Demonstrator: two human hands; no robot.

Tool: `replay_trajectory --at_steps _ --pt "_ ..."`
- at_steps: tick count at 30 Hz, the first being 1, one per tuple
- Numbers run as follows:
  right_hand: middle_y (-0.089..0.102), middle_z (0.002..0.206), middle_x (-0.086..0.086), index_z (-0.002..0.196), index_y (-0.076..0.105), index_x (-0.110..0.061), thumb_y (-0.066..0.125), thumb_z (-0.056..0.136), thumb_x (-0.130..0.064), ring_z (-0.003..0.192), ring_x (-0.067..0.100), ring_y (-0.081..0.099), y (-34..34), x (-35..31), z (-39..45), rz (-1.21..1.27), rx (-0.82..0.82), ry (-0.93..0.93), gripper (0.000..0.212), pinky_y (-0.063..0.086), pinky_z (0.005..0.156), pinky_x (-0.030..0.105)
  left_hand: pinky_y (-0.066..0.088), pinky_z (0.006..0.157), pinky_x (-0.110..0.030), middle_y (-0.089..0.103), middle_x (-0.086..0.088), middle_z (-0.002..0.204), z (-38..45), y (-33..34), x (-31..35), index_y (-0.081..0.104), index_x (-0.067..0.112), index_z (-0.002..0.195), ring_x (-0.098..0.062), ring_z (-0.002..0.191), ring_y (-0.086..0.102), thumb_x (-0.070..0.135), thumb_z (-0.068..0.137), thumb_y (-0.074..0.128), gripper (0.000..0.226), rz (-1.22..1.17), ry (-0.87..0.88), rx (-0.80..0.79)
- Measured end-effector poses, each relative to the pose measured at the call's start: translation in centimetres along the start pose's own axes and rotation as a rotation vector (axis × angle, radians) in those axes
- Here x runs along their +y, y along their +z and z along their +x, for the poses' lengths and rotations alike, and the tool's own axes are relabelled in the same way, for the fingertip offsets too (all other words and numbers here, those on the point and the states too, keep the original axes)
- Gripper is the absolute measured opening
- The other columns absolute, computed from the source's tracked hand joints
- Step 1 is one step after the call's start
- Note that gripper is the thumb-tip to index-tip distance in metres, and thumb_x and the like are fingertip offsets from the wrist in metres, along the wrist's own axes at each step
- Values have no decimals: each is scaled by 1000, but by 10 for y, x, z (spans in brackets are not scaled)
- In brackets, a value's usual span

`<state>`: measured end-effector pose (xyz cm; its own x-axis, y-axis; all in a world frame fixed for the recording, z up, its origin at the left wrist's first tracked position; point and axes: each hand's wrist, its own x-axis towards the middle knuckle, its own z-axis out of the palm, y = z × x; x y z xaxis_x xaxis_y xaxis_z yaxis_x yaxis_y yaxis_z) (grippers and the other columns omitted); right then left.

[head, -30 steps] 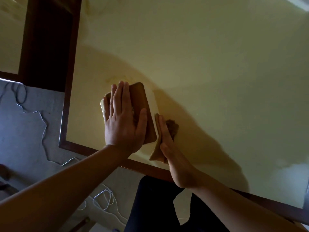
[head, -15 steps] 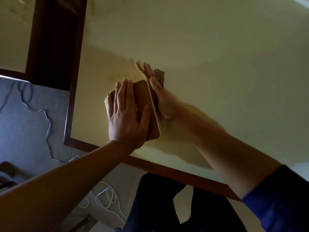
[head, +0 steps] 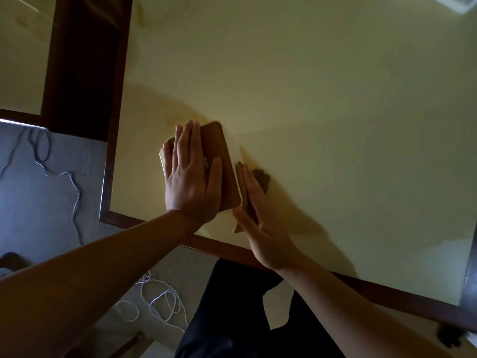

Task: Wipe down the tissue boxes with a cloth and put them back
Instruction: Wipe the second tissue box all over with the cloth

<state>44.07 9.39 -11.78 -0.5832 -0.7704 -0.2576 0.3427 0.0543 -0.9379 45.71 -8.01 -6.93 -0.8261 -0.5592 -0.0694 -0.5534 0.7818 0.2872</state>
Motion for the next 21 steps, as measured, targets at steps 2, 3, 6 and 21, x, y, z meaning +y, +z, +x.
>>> replay_trajectory --at_steps 2,3,6,21 --pt "15 172 -9 167 22 -30 54 108 -37 159 16 21 3 0 1 -70 94 -41 67 46 117 45 7 128 -57 17 -4 172 1 1 -1 14 15 166 -24 161 5 46 103 31 72 4 3 2" --pt "20 167 -3 166 28 -25 57 106 -37 156 16 28 4 1 0 -71 133 -52 68 53 110 41 7 128 -56 17 -3 172 1 1 -2 14 15 166 -24 160 5 46 103 31 72 3 1 -2" --pt "37 139 0 163 38 -28 64 103 -39 115 28 60 7 -4 -3 -68 199 -47 66 65 75 39 4 128 -55 14 -3 173 0 0 -2 12 16 166 -24 161 3 47 103 30 72 3 -5 -20" --pt "69 103 -7 141 67 -32 63 100 -20 94 11 69 -9 -52 7 -257 288 58 43 56 83 26 -6 129 -44 12 -4 173 0 -8 -2 11 12 165 -23 161 -1 52 103 33 77 11 13 -59"
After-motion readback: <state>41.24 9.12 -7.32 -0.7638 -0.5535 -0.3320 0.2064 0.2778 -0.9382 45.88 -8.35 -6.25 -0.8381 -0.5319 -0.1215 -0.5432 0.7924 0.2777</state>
